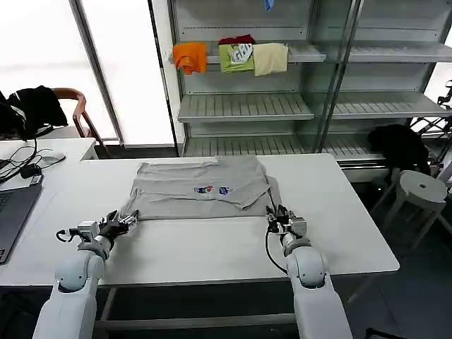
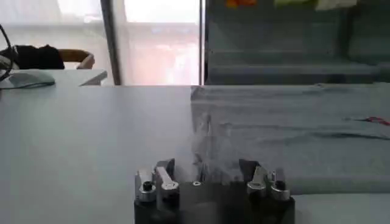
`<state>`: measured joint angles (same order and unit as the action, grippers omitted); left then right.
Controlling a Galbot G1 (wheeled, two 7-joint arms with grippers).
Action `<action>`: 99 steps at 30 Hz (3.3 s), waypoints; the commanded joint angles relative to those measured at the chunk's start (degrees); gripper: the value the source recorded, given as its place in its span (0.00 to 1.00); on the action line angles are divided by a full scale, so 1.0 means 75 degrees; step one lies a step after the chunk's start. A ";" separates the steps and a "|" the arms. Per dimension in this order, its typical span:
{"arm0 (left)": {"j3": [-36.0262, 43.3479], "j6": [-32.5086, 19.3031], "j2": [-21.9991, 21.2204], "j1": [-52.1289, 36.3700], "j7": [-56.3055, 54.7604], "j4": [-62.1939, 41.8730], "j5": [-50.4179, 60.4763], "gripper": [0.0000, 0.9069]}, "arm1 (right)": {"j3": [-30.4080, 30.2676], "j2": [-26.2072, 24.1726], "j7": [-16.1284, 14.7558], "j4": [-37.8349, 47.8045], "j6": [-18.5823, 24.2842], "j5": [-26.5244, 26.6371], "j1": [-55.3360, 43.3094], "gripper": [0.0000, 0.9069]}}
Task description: Fold and organize the clothes.
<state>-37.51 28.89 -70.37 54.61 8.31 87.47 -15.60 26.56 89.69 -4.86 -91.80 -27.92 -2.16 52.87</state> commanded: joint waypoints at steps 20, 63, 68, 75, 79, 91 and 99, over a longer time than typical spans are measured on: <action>-0.0410 0.0060 0.0339 0.1236 0.0258 0.1832 -0.0116 0.00 | -0.0226 -0.0321 0.0466 -0.1882 -0.0722 0.1257 0.1069 0.00; -0.2216 0.0227 -0.0409 0.4601 -0.0415 0.4633 -0.1501 1.00 | -0.0081 -0.0261 0.0516 -0.4809 -0.0688 0.0267 0.4147 1.00; -0.2931 -0.0296 -0.0050 0.3797 0.0009 0.4487 -0.2060 1.00 | -0.0076 -0.0378 0.0537 -0.5202 -0.0690 0.0266 0.3296 1.00; -0.1834 -0.0107 0.0698 0.1744 0.0518 0.3227 -0.2033 1.00 | -0.0675 -0.0357 0.0676 -0.3200 -0.0688 0.0672 0.0472 1.00; -0.0946 0.0112 0.0554 0.0187 0.0463 0.2157 -0.1607 1.00 | -0.1016 0.0128 0.0338 -0.0685 -0.0416 0.0556 -0.1339 1.00; 0.0061 -0.0223 0.0409 -0.1720 0.1414 -0.1078 0.0430 1.00 | -0.0721 0.0708 0.0121 0.5077 0.1666 0.0545 -0.4008 1.00; 0.0191 0.0050 0.0006 -0.2081 0.1432 -0.2016 0.1092 1.00 | -0.0845 0.0708 -0.0153 0.5984 0.1465 0.0708 -0.4339 1.00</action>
<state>-40.14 28.48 -68.62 48.68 16.51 87.83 -16.43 20.88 92.19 -4.28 -64.30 -20.40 1.14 30.21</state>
